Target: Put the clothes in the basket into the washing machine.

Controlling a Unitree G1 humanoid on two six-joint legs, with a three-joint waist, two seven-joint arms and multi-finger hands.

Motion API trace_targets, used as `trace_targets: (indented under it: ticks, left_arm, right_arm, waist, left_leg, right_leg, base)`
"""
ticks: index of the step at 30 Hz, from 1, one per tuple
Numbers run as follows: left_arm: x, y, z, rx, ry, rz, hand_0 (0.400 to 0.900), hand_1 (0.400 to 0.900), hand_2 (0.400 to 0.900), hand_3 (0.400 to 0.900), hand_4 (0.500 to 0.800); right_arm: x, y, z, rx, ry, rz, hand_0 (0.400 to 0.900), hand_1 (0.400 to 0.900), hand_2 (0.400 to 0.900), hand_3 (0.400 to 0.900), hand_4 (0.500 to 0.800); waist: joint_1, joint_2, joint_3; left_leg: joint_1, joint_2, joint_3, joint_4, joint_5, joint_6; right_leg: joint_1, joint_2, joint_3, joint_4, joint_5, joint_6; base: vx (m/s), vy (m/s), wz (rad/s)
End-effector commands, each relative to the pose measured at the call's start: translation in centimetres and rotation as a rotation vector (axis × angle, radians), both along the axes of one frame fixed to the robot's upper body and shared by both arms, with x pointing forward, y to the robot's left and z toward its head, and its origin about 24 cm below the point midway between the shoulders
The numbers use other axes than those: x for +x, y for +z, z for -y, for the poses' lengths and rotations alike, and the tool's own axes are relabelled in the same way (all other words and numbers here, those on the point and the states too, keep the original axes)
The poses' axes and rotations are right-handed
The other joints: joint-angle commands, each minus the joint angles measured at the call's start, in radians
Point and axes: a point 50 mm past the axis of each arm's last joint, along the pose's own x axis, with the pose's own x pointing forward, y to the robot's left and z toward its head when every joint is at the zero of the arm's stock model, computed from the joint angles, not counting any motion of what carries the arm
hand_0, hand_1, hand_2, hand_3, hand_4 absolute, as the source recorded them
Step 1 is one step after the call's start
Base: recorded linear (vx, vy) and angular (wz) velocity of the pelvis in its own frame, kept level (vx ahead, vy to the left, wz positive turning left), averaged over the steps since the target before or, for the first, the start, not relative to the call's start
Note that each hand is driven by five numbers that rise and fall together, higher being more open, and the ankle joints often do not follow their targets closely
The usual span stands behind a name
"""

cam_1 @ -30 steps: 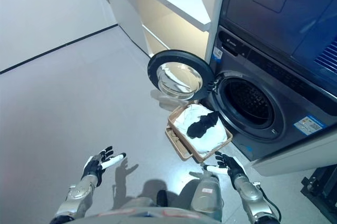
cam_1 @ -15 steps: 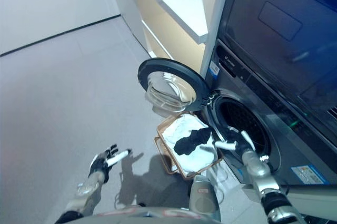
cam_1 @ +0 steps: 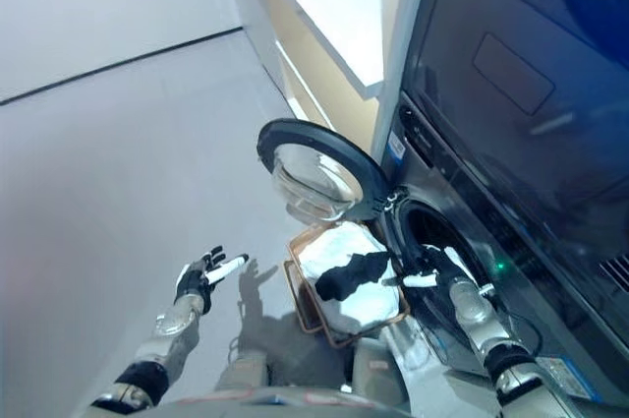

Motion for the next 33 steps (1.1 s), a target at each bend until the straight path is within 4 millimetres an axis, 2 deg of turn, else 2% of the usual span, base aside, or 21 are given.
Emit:
trace_targets:
  ticks: [1, 2, 3, 4, 5, 7, 10, 11, 13, 16, 18, 19, 22, 33]
  left_arm:
    - [2.5, 4.1, -2.4, 0.057, 0.087, 0.243, 0.900, 0.900, 0.900, 0.900, 0.800]
    - [2.7, 4.8, -2.6, 0.063, 0.097, 0.280, 0.900, 0.900, 0.900, 0.900, 0.800]
    - [2.7, 5.0, -2.7, 0.061, 0.102, 0.297, 0.900, 0.900, 0.900, 0.900, 0.800]
    - [2.8, 5.4, -2.9, 0.060, 0.113, 0.317, 0.900, 0.900, 0.900, 0.900, 0.800]
    - [2.9, 5.4, -2.9, 0.060, 0.113, 0.317, 0.900, 0.900, 0.900, 0.900, 0.800]
    - [3.7, 6.5, -3.2, 0.066, 0.127, 0.366, 0.900, 0.900, 0.900, 0.900, 0.800]
    - [5.4, 9.8, -3.5, 0.087, 0.152, 0.532, 0.900, 0.900, 0.900, 0.900, 0.800]
    - [5.7, 10.6, -3.4, 0.083, 0.152, 0.568, 0.900, 0.900, 0.900, 0.900, 0.800]
    - [6.5, 12.2, -3.0, 0.059, 0.171, 0.648, 0.900, 0.900, 0.900, 0.900, 0.800]
    - [6.9, 13.2, -2.0, 0.040, 0.154, 0.696, 0.900, 0.900, 0.900, 0.900, 0.800]
    - [7.5, 14.0, -1.0, 0.034, 0.118, 0.729, 0.900, 0.900, 0.900, 0.900, 0.800]
    - [8.0, 14.2, -0.2, 0.027, 0.086, 0.734, 0.900, 0.900, 0.900, 0.900, 0.800]
    - [8.3, 14.6, 0.8, 0.023, 0.045, 0.746, 0.900, 0.900, 0.900, 0.900, 0.800]
    - [8.5, 15.9, 2.0, -0.004, -0.035, 0.799, 0.900, 0.900, 0.900, 0.900, 0.800]
  right_arm:
    - [5.0, 4.9, 0.5, -0.076, 0.013, 0.240, 0.900, 0.900, 0.900, 0.900, 0.800]
    - [5.8, 5.6, 0.4, -0.102, 0.030, 0.263, 0.900, 0.900, 0.900, 0.900, 0.800]
    - [6.1, 6.0, 0.4, -0.131, 0.056, 0.271, 0.900, 0.900, 0.900, 0.900, 0.800]
    - [6.7, 6.7, 0.3, -0.187, 0.094, 0.284, 0.900, 0.900, 0.900, 0.900, 0.800]
    - [6.7, 6.7, 0.3, -0.188, 0.094, 0.285, 0.900, 0.900, 0.900, 0.900, 0.800]
    - [8.0, 8.0, 0.1, -0.335, 0.161, 0.313, 0.900, 0.900, 0.900, 0.900, 0.800]
    - [10.0, 10.4, 0.2, -0.567, 0.247, 0.365, 0.900, 0.900, 0.900, 0.900, 0.800]
    - [10.2, 10.8, 0.2, -0.594, 0.259, 0.378, 0.900, 0.900, 0.900, 0.900, 0.800]
    - [10.6, 11.7, 0.8, -0.692, 0.269, 0.386, 0.900, 0.900, 0.900, 0.900, 0.800]
    - [10.8, 12.3, 1.6, -0.788, 0.263, 0.387, 0.900, 0.900, 0.900, 0.900, 0.800]
    - [10.8, 12.8, 2.8, -0.851, 0.224, 0.383, 0.900, 0.900, 0.900, 0.900, 0.800]
    - [10.6, 13.0, 3.6, -0.933, 0.236, 0.369, 0.900, 0.900, 0.900, 0.900, 0.800]
    - [10.4, 13.7, 4.7, -1.030, 0.221, 0.362, 0.900, 0.900, 0.900, 0.900, 0.800]
    - [9.8, 16.9, 8.7, -1.316, 0.214, 0.281, 0.900, 0.900, 0.900, 0.900, 0.800]
  waist:
    - [0.035, 0.036, 0.094]
    - [0.047, 0.058, 0.110]
    - [0.051, 0.073, 0.114]
    - [0.057, 0.082, 0.125]
    - [0.057, 0.081, 0.124]
    - [0.064, 0.092, 0.154]
    - [0.077, 0.099, 0.206]
    - [0.080, 0.100, 0.210]
    - [0.086, 0.103, 0.240]
    - [0.097, 0.107, 0.269]
    - [0.110, 0.115, 0.290]
    - [0.114, 0.120, 0.306]
    - [0.123, 0.131, 0.313]
    - [0.152, 0.152, 0.313]
  left_leg:
    - [-0.061, 0.073, -0.003, -0.279, 0.245, -0.013]
    - [-0.078, 0.079, 0.002, -0.306, 0.260, -0.021]
    - [-0.078, 0.086, 0.033, -0.299, 0.244, -0.023]
    - [-0.097, 0.067, 0.049, -0.258, 0.221, -0.022]
    - [-0.100, 0.066, 0.050, -0.253, 0.218, -0.021]
    - [-0.122, 0.034, 0.073, -0.224, 0.196, -0.020]
    - [-0.209, 0.017, 0.115, -0.222, 0.203, -0.023]
    - [-0.224, 0.014, 0.119, -0.226, 0.208, -0.023]
    - [-0.276, 0.006, 0.112, -0.220, 0.221, -0.026]
    - [-0.345, -0.002, 0.094, -0.199, 0.230, -0.033]
    - [-0.402, -0.010, 0.080, -0.181, 0.238, -0.045]
    - [-0.443, -0.015, 0.069, -0.156, 0.241, -0.053]
    - [-0.499, -0.023, 0.054, -0.136, 0.248, -0.063]
    - [-0.629, -0.051, 0.002, -0.104, 0.255, -0.074]
  right_leg:
    - [0.037, -0.030, 0.096, -0.017, 0.040, 0.145]
    - [0.019, -0.038, 0.107, 0.002, 0.031, 0.157]
    - [0.006, -0.049, 0.116, 0.021, 0.020, 0.162]
    - [-0.006, -0.066, 0.130, 0.038, 0.016, 0.167]
    - [-0.008, -0.067, 0.131, 0.040, 0.014, 0.168]
    - [-0.033, -0.098, 0.144, 0.034, 0.035, 0.181]
    - [-0.113, -0.119, 0.143, -0.010, 0.093, 0.196]
    - [-0.129, -0.123, 0.139, -0.015, 0.097, 0.197]
    - [-0.174, -0.133, 0.122, -0.001, 0.096, 0.195]
    - [-0.235, -0.143, 0.096, 0.053, 0.078, 0.192]
    - [-0.274, -0.152, 0.074, 0.101, 0.058, 0.193]
    - [-0.312, -0.164, 0.056, 0.155, 0.036, 0.192]
    - [-0.362, -0.172, 0.040, 0.214, 0.014, 0.190]
    - [-0.493, -0.184, 0.027, 0.316, -0.028, 0.187]
  base:
    - [0.06, 0.296, -0.61]
    - [0.06, 0.323, -0.61]
    - [0.09, 0.322, -0.58]
    - [0.06, 0.198, -0.30]
    - [0.04, 0.197, -0.26]
    - [-0.02, 0.213, -0.31]
    - [-0.12, 0.157, -0.17]
    - [-0.09, 0.061, 0.28]
    - [-0.07, 0.024, 0.43]
    - [-0.09, -0.015, 0.43]
    - [-0.11, -0.085, 0.65]
    - [-0.08, -0.091, 0.58]
    - [-0.06, -0.060, 0.46]
    - [-0.04, -0.033, 0.15]
